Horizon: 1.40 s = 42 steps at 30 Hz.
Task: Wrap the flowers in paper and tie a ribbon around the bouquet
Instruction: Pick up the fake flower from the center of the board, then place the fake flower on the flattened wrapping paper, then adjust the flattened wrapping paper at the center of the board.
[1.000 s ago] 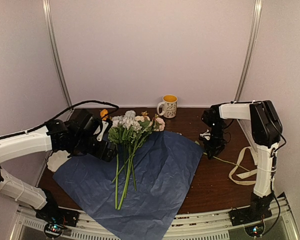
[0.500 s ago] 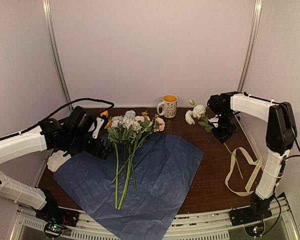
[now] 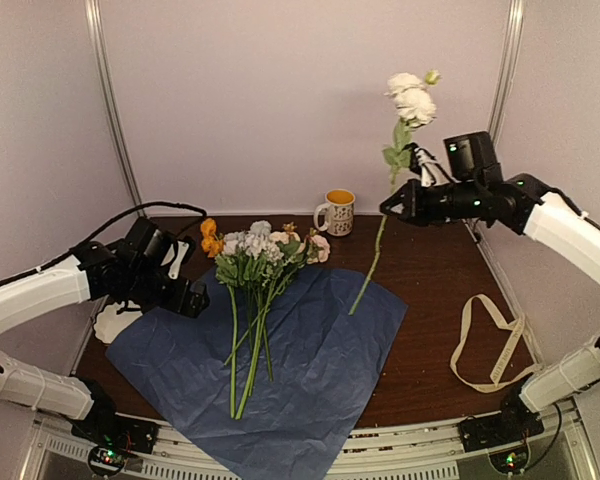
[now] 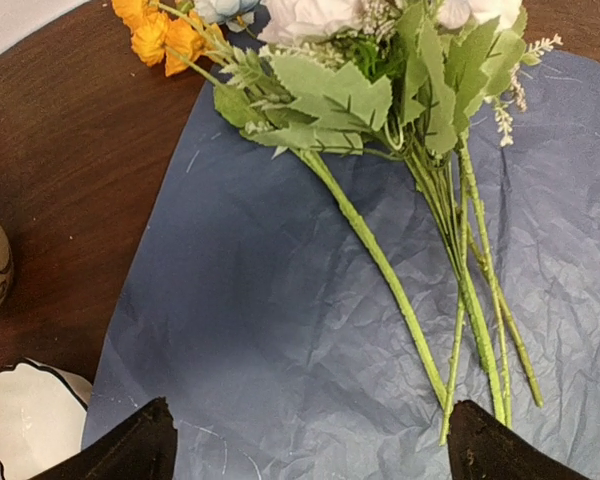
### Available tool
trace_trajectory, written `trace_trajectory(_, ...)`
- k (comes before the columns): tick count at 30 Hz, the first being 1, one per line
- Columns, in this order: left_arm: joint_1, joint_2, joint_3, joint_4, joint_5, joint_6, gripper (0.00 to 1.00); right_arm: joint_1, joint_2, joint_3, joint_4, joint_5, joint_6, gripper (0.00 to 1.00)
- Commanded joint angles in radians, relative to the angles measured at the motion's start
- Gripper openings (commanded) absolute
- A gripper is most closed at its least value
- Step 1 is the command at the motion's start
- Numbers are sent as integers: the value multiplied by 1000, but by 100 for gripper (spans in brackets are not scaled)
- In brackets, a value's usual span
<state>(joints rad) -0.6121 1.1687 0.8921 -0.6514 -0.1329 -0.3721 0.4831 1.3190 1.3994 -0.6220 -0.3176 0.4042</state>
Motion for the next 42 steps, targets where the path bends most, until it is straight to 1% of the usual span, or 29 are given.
trace_trajectory(1, 16, 8, -37, 40, 35, -15, 97, 243, 180, -27, 312, -162, 271, 0)
trace_trajectory(5, 19, -6, -79, 60, 56, -27, 92, 367, 406, 87, 346, -135, 389, 0)
trace_trajectory(7, 18, -14, -99, 67, 58, -31, 85, 403, 523, 164, 307, -143, 409, 0)
trace_trajectory(9, 20, -19, -119, 72, 72, -30, 74, 433, 645, 245, 211, -129, 396, 0)
trace_trajectory(10, 19, -22, -130, 77, 77, -31, 72, 443, 687, 288, 177, -126, 383, 4)
trace_trajectory(11, 20, -25, -142, 85, 84, -32, 70, 447, 725, 317, 142, -125, 367, 11)
trace_trajectory(12, 20, -26, -153, 93, 91, -34, 68, 448, 753, 344, 98, -114, 349, 20)
trace_trajectory(13, 20, -27, -162, 101, 100, -34, 65, 448, 774, 369, 50, -87, 323, 31)
trace_trajectory(14, 19, -23, -168, 106, 108, -35, 63, 447, 787, 394, -3, -41, 289, 37)
trace_trajectory(15, 20, -17, -173, 113, 119, -38, 61, 446, 794, 413, -51, 1, 261, 39)
trace_trajectory(18, 20, 14, -186, 136, 145, -37, 54, 431, 792, 437, -127, 61, 199, 43)
trace_trajectory(21, 20, 74, -191, 156, 134, -33, 45, 418, 772, 451, -177, 103, 143, 44)
trace_trajectory(24, 20, 142, -171, 165, 164, -22, 38, 416, 731, 468, -247, 139, 56, 45)
trace_trajectory(26, 21, 189, -148, 160, 151, -13, 38, 411, 677, 438, -268, 188, 13, 45)
trace_trajectory(29, 36, 245, -93, 135, 131, 27, 38, 372, 549, 276, -224, 277, -17, 47)
trace_trajectory(31, 85, 264, -48, 96, 132, 27, 38, 304, 465, 115, -182, 278, -36, 48)
trace_trajectory(32, 115, 264, -26, 76, 133, 26, 38, 261, 426, 56, -168, 258, -53, 49)
trace_trajectory(33, 128, 252, -2, 56, 125, 26, 40, 212, 412, 15, -159, 221, -79, 49)
trace_trajectory(36, 150, 201, 60, -2, 69, 35, 63, 76, 404, -20, -155, 69, -184, 51)
trace_trajectory(38, 204, 185, 86, -35, 90, 47, 75, 22, 433, 7, -151, 18, -244, 52)
trace_trajectory(40, 283, 190, 92, -50, 157, 64, 85, -17, 492, 50, -127, -25, -262, 53)
trace_trajectory(42, 358, 217, 101, -67, 193, 79, 90, -45, 588, 142, -172, -63, -273, 54)
